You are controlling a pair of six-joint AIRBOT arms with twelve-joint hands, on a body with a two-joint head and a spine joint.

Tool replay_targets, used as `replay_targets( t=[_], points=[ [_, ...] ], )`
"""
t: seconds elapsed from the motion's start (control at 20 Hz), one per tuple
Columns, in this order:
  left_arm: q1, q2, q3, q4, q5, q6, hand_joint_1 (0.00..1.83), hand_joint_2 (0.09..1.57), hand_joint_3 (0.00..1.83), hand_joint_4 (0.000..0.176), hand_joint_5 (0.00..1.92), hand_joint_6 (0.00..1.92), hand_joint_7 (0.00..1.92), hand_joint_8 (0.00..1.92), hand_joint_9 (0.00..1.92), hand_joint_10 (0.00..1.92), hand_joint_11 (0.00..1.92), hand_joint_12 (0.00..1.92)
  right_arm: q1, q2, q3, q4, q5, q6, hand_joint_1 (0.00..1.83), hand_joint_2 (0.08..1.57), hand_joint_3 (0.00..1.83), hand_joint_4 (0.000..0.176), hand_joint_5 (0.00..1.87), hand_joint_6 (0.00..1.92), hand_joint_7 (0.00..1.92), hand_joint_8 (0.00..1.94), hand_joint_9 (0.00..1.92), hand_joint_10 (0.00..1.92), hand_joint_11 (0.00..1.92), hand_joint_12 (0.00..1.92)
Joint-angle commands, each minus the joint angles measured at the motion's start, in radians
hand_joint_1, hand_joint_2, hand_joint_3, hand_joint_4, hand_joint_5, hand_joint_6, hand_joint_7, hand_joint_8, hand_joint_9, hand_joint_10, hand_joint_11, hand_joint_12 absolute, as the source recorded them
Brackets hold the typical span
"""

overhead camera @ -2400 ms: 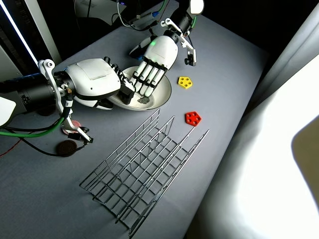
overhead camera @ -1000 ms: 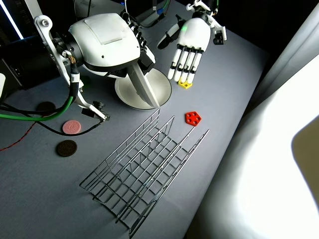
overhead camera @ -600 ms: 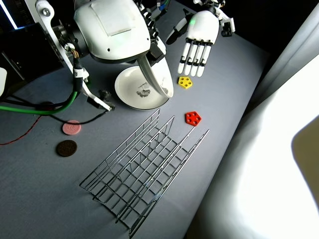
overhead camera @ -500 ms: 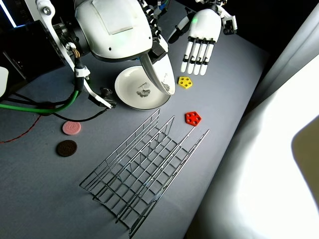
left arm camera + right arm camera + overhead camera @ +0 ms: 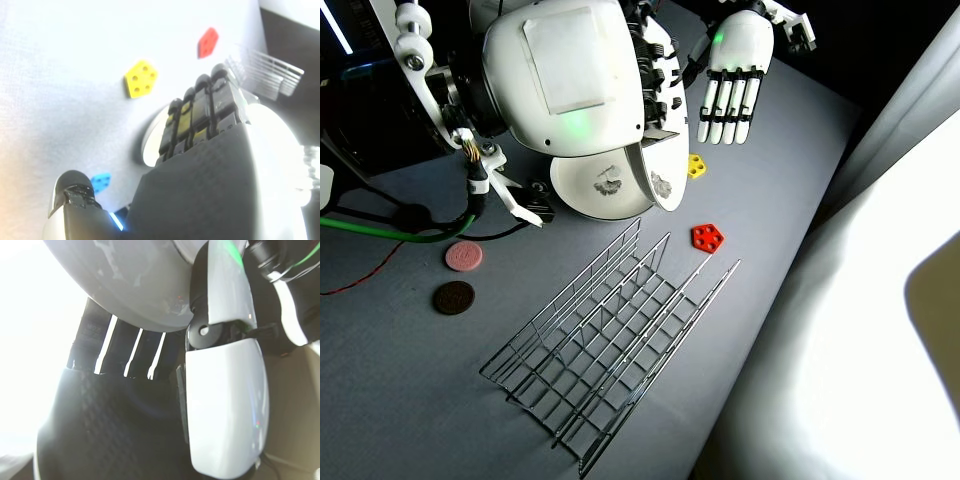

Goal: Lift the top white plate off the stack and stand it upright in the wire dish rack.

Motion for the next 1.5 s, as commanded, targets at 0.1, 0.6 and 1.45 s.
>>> replay_targets(
  t=[0.1,0.6,1.45],
  points=[
    [-0.021,0.014,0.002,-0.070,-0.025,0.036,0.12,0.90,0.00,0.000,0.00,0.00,0.00,0.00,0.00,0.00,0.04,0.02,0.027,0.011,0.000,0.056,0.137,0.012,1.50,1.05,0.00,0.000,0.94,1.00,1.11,0.56,1.13,0.67,0.98,1.34],
    [-0.021,0.026,-0.022,-0.060,0.031,0.142,0.13,0.90,0.00,0.000,0.00,0.00,0.00,0.00,0.00,0.00,0.00,0.00,0.035,0.025,0.017,0.136,0.088,0.065,1.38,1.08,0.00,0.000,0.91,1.12,1.04,0.72,1.09,0.91,1.25,0.26],
    [-0.013,0.029,-0.020,-0.068,0.010,0.131,0.13,0.90,0.00,0.000,0.00,0.00,0.00,0.00,0.00,0.00,0.00,0.00,0.040,0.029,0.105,0.210,0.051,0.111,1.39,1.11,0.00,0.000,0.86,1.23,0.95,0.86,1.02,0.97,1.02,0.79]
  ],
)
